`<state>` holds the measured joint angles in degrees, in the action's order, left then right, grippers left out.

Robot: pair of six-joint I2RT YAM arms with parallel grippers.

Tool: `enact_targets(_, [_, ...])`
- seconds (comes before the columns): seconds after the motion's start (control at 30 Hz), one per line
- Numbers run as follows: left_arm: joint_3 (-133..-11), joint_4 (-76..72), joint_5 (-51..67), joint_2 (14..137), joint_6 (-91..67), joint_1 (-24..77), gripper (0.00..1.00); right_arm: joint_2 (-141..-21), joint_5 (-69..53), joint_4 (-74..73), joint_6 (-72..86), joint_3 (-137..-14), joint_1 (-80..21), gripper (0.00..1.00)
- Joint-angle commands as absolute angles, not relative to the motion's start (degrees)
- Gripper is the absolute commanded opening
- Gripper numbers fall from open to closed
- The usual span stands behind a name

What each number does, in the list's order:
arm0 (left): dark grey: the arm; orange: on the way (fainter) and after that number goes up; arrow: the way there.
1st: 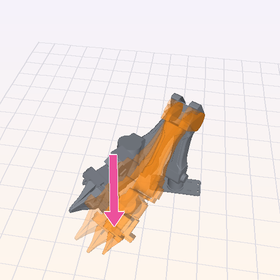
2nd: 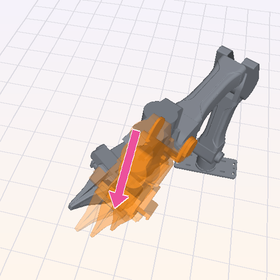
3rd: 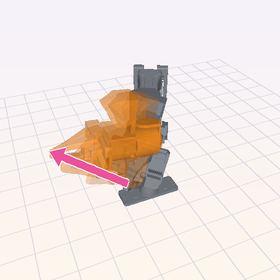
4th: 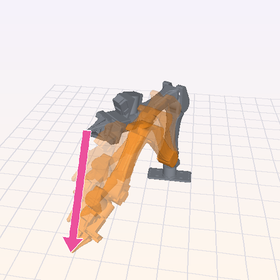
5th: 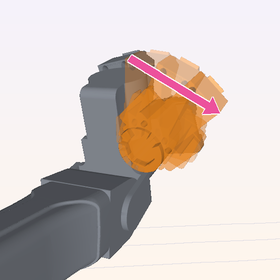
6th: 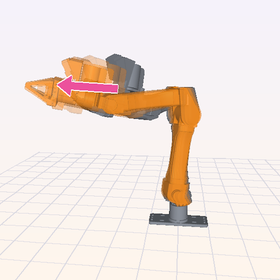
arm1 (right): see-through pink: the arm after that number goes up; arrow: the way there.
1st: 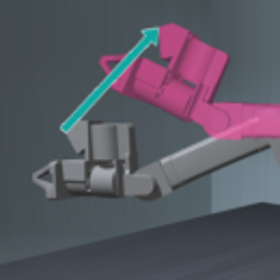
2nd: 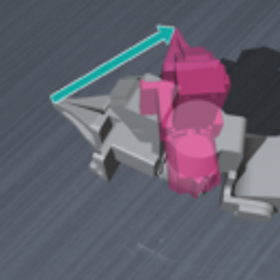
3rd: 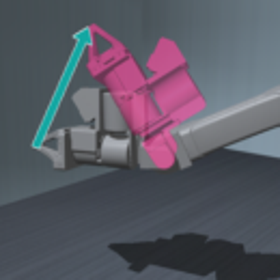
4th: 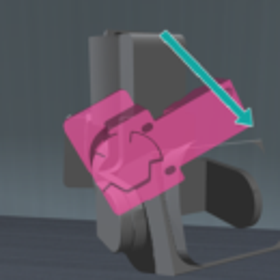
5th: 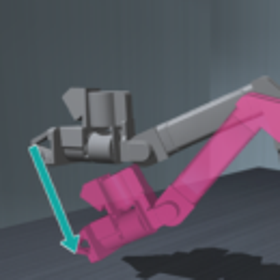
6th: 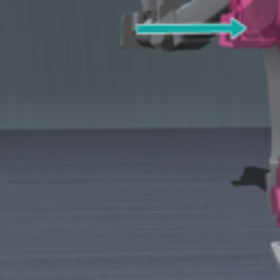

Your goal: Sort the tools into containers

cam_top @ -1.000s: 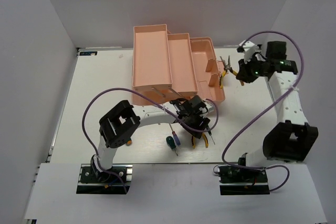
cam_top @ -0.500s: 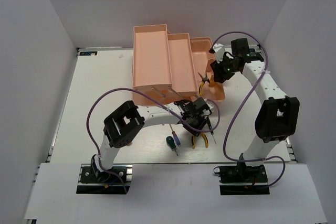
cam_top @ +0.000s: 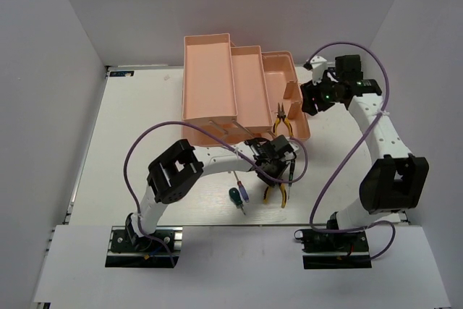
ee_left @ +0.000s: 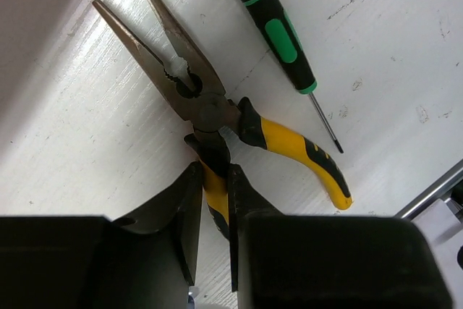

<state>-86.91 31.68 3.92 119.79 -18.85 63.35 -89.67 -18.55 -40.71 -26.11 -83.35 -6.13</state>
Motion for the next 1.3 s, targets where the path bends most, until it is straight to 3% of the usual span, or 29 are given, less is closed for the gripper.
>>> enact_targets(0.0, [-86.6, 35.6, 2.3, 119.5, -17.9, 64.7, 0.0, -86.9, -18.6, -39.7, -22.5, -81.6, -3.8, 0.65])
enact_targets(0.53, [-99.7, 36.6, 0.9, 106.6, -16.3, 63.6, 0.0, -84.6, -25.6, -47.5, -19.9, -75.0, 8.4, 0.64])
enact_targets(0.67, [-100.0, 31.6, -0.8, 105.5, -16.3, 62.3, 0.0, -83.1, -29.7, -48.5, -22.7, -71.8, 10.4, 0.58])
enact_targets(0.9, [-111.9, 29.5, -7.2, 114.9, -15.6, 56.2, 0.0, -79.6, -33.8, -49.2, -28.1, -65.1, 13.0, 0.41])
enact_targets(1.0, [-123.7, 32.8, -9.1, 123.6, -14.9, 54.2, 0.0, -78.1, -37.0, -51.7, -31.9, -63.0, 12.9, 0.41])
enact_targets(1.13, [-133.3, 34.5, -9.6, 131.3, -14.2, 50.2, 0.0, -75.2, -40.3, -53.2, -33.9, -57.8, 12.3, 0.5])
enact_targets(1.17, [-133.9, 34.5, -8.3, 132.2, -14.2, 49.6, 0.03, -74.8, -41.9, -53.1, -34.3, -56.2, 12.1, 0.52])
enact_targets(1.2, [-134.7, 34.5, -7.4, 133.0, -14.2, 49.0, 0.17, -74.0, -42.4, -53.3, -34.4, -55.5, 11.4, 0.54])
enact_targets(1.27, [-134.7, 33.2, -5.4, 134.1, -14.9, 47.6, 0.31, -73.3, -42.8, -53.0, -34.2, -52.7, 10.7, 0.56])
